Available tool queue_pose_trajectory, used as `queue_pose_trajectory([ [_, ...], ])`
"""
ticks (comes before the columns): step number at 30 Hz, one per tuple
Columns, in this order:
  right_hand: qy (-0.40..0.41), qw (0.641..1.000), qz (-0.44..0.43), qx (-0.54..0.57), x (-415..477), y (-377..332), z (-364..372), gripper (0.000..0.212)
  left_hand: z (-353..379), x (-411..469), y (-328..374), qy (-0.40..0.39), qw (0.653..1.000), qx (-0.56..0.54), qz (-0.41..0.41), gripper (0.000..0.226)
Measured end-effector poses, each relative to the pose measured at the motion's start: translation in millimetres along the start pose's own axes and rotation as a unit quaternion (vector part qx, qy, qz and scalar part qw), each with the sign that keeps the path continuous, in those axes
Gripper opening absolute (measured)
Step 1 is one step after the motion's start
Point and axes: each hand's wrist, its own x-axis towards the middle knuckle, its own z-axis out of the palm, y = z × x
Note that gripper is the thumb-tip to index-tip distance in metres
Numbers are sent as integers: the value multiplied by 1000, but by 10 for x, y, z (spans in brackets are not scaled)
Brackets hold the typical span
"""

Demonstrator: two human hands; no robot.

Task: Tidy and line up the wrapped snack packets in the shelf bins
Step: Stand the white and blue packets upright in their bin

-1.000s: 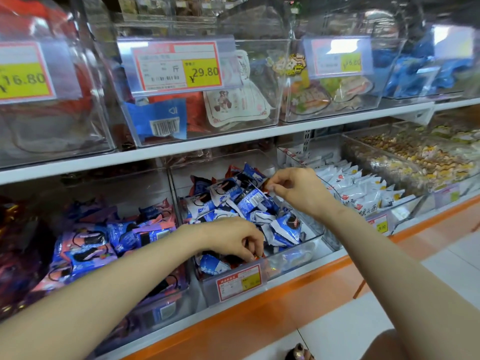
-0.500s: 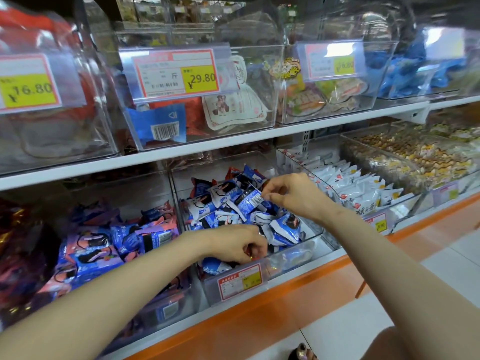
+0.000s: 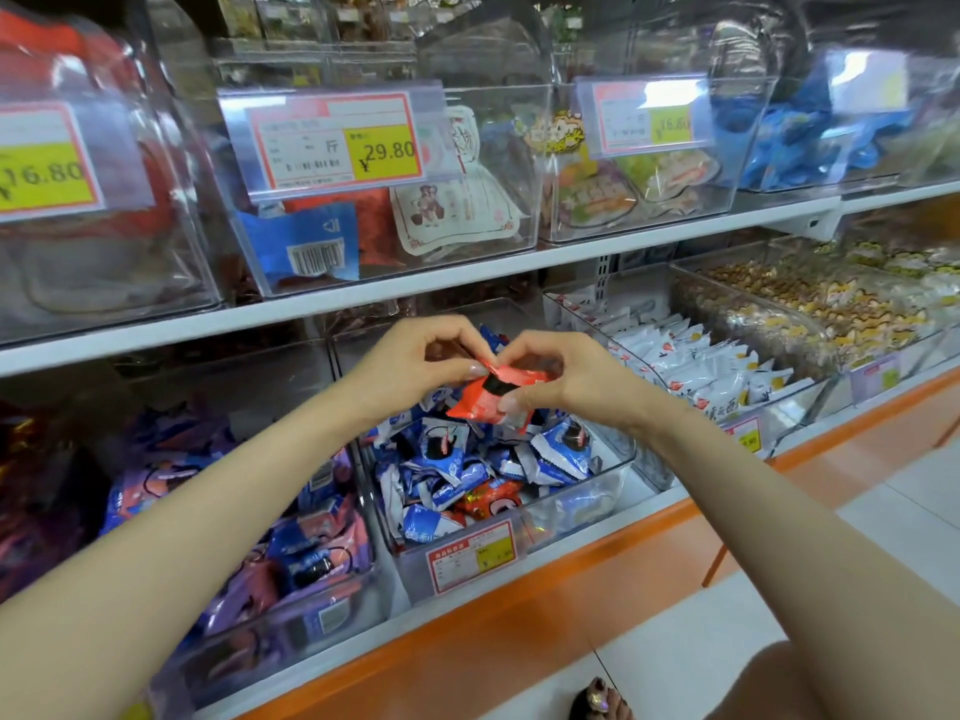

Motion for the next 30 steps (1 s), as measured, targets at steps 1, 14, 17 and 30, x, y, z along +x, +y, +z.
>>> queue_pose_trajectory([
  [1,17,1000,0,-25,-9,3,-10,24,29,11,-31,11,1000,-7,-4,20],
  [14,179,977,34,-111,-65,169,-243,25,457,45,-631,-364,784,499,63,22],
  [17,171,979,29,-107,-36,157,-210,24,526,60,-648,-372,756,529,102,18],
  [30,145,983,44,-105,-70,197,-163,25,598,-9,-625,-292,773,555,92,13],
])
